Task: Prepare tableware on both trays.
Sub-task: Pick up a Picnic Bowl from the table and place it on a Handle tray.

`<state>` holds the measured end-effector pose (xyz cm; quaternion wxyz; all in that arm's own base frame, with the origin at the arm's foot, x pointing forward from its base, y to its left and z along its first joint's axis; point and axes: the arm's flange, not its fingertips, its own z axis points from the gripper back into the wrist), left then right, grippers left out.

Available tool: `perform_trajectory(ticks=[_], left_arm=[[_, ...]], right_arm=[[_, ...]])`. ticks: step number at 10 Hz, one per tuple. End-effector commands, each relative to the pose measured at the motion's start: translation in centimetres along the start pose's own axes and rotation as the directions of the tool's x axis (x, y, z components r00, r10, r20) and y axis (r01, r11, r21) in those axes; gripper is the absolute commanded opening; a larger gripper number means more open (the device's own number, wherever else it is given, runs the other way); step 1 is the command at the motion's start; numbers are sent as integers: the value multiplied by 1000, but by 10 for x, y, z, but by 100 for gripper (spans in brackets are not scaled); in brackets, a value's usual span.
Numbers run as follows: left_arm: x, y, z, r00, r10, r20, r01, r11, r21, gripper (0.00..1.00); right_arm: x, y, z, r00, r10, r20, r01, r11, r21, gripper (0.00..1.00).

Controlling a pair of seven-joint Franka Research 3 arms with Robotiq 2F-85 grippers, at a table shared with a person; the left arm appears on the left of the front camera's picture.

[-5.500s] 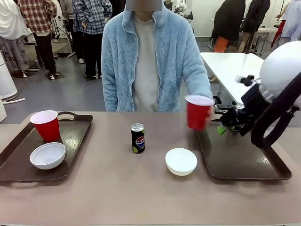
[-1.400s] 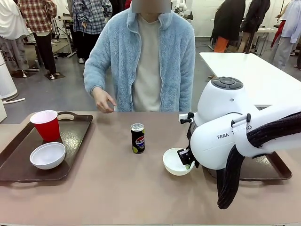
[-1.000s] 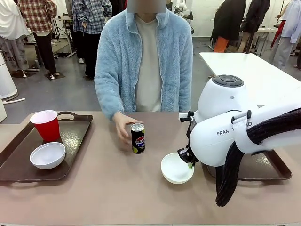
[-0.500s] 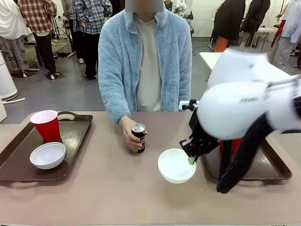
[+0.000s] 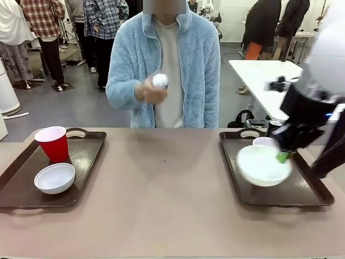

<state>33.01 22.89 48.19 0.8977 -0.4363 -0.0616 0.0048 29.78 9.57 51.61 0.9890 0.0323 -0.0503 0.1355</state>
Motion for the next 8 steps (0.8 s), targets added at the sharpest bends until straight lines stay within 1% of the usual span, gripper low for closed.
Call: perform_trajectory(ticks=[1,2,3,4,5,8], left_arm=[[1,-2,1,1000,16,10,-16,1000,3,100],[1,-2,1,1000,16,10,-16,1000,3,100],[1,-2,1,1000,16,10,-16,1000,3,100],[1,-2,1,1000,16,10,-16,1000,3,100],[1,-2,1,1000,16,10,-16,1000,3,100],[1,-2,1,1000,16,10,-16,1000,3,100]], right_arm=[[8,-70,8,999,-53,-7,53,998,-17,0],[6,-103,15,996,-86,15,87,996,-20,0],[3,-126,21,991,-128,29,128,992,-7,0],[-1,-142,25,987,-154,48,153,988,15,0],[-7,-120,14,993,-121,17,121,992,-16,0],[-7,-120,14,993,-121,17,121,992,-16,0]])
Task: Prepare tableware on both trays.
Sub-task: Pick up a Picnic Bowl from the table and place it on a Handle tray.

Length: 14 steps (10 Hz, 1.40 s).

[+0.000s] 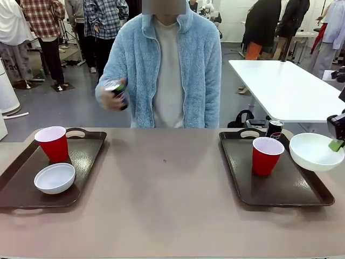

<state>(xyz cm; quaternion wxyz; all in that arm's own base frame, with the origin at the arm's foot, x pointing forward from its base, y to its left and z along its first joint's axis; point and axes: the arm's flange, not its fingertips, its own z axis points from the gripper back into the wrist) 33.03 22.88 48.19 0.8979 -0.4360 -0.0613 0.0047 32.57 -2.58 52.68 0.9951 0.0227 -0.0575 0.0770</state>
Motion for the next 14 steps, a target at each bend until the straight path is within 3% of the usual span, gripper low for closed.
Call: perform_trajectory(ticks=[1,6,12,14], left_arm=[[0,-2,1,1000,16,11,-16,1000,2,100],[0,-2,1,1000,16,11,-16,1000,2,100],[0,-2,1,1000,16,11,-16,1000,2,100],[0,-2,1,1000,16,11,-16,1000,2,100]], right_arm=[[0,-5,2,1000,-11,6,11,1000,7,4],[17,-5,-74,999,-32,-36,32,999,-15,4],[25,-33,-119,992,-119,-33,117,992,-53,4],[29,-31,-108,994,-96,-43,96,995,-15,4]])
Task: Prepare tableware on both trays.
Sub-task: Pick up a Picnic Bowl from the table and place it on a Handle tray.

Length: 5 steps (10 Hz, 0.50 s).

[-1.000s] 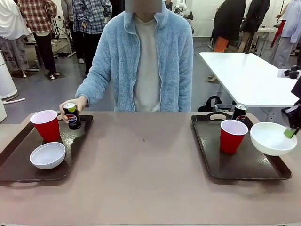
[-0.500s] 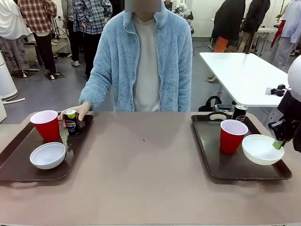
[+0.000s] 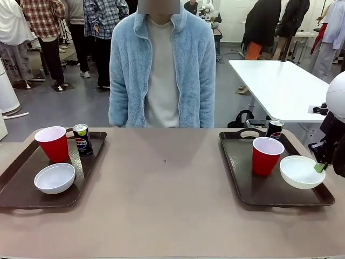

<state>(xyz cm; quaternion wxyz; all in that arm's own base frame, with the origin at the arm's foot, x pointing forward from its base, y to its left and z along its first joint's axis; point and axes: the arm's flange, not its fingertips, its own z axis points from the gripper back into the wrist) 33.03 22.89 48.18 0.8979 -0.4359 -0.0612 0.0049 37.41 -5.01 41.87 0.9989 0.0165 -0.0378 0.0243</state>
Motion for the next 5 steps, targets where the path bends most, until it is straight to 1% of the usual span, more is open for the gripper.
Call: perform_trajectory(ticks=[1,4,5], left_arm=[[0,-2,1,1000,16,11,-16,1000,2,100],[0,-2,1,1000,16,11,-16,1000,2,100],[0,-2,1,1000,16,11,-16,1000,2,100]], right_arm=[[-2,4,4,1000,10,-5,-10,1000,2,4],[-1,2,2,1000,4,-2,-4,1000,1,4],[3,-5,-8,999,27,24,-28,999,17,4]])
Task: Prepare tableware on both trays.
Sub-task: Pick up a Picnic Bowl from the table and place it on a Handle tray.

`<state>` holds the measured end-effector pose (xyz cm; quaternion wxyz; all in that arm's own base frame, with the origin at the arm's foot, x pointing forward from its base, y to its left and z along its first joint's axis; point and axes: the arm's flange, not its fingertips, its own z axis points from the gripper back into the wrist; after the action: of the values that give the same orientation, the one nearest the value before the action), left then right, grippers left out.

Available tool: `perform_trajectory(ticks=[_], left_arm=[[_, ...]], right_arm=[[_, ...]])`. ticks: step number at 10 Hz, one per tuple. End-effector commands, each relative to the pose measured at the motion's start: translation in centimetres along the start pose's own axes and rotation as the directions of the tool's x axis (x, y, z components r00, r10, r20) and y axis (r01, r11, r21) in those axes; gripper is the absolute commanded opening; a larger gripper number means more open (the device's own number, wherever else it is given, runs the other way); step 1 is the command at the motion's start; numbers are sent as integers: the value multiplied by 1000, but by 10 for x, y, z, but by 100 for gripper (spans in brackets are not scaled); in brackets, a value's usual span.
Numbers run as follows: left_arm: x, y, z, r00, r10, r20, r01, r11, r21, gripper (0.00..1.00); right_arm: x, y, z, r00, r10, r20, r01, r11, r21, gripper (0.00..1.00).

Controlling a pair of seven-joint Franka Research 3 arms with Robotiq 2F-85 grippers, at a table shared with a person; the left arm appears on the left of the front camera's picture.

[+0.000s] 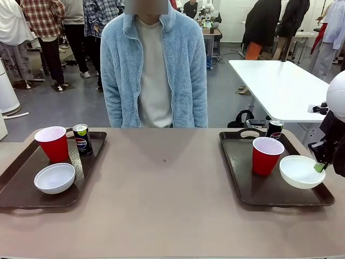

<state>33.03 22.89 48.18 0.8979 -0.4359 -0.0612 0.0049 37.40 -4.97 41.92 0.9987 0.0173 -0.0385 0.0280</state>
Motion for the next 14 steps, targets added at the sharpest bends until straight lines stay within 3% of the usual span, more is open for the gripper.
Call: perform_trajectory(ticks=[1,11,12,13,14], left_arm=[[0,-2,1,1000,16,11,-16,1000,2,100],[0,-2,1,1000,16,11,-16,1000,2,100],[0,-2,1,1000,16,11,-16,1000,2,100],[0,-2,1,1000,16,11,-16,1000,2,100],[0,-2,1,1000,16,11,-16,1000,2,100]], right_arm=[[6,-9,-15,1000,10,17,-11,1000,21,4],[26,-18,-76,999,3,36,-5,999,48,4],[25,-18,-74,999,20,36,-22,998,58,54],[24,-17,-69,999,27,43,-30,998,64,63],[22,-16,-63,998,31,49,-34,997,67,100]])
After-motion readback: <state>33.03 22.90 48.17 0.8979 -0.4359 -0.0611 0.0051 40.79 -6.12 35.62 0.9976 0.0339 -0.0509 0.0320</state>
